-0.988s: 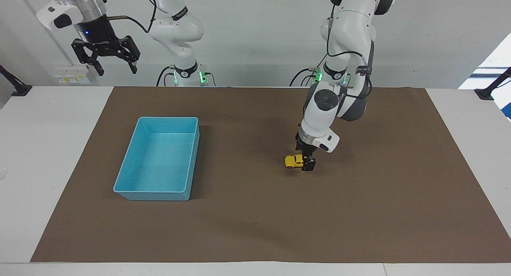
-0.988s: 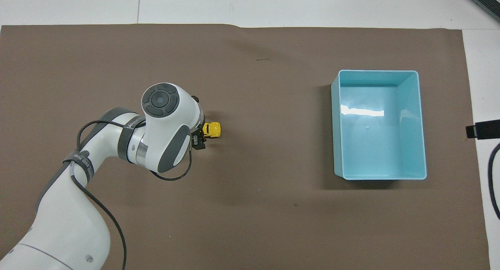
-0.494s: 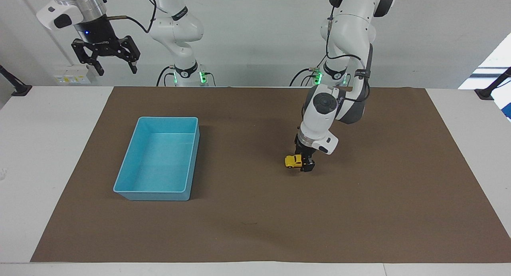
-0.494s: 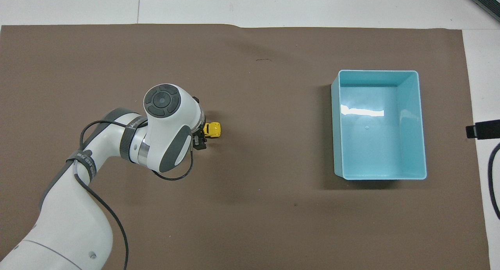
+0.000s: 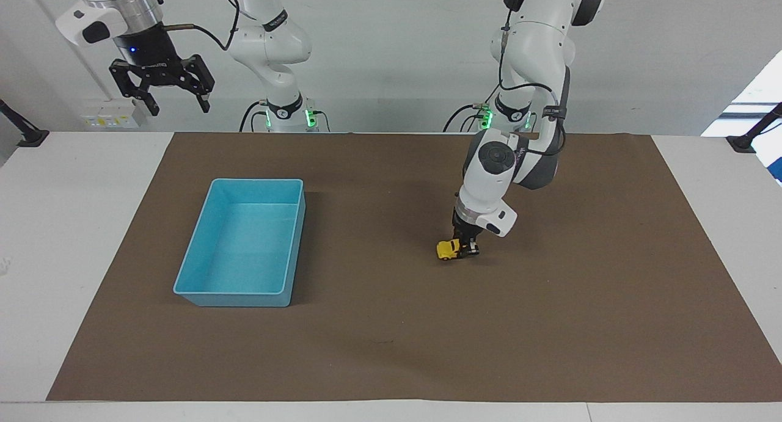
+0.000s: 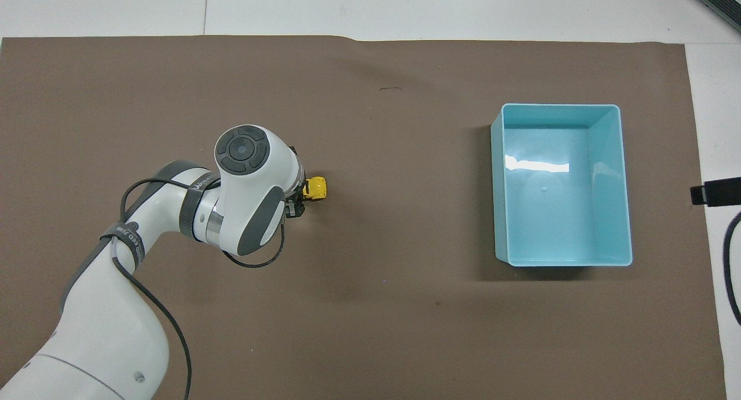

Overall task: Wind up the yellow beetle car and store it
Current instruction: 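Lower the left gripper onto the top of the yellow car, then press and drag the car back toward the robot with the left gripper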

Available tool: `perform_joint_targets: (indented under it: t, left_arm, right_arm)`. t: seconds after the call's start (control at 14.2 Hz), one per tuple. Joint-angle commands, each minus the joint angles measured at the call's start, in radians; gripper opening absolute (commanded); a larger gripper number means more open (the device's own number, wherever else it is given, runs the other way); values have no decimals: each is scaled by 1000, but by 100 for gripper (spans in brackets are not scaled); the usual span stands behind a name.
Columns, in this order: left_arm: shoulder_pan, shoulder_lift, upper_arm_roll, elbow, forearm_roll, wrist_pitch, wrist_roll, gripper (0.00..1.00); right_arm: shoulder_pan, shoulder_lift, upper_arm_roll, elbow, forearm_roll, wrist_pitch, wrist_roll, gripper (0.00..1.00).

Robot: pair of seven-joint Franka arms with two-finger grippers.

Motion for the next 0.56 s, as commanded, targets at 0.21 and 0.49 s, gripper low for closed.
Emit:
perform_joint_targets:
  t: [0.21, 0.49]
  left_arm:
    - [-9, -10, 15, -40, 2, 20, 65, 0]
    - [12, -10, 15, -40, 2, 12, 64, 0]
  right_arm:
    - [-3, -10, 6, 0, -14, -17, 9, 100]
    - [-3, -10, 6, 0, -14, -17, 9, 100]
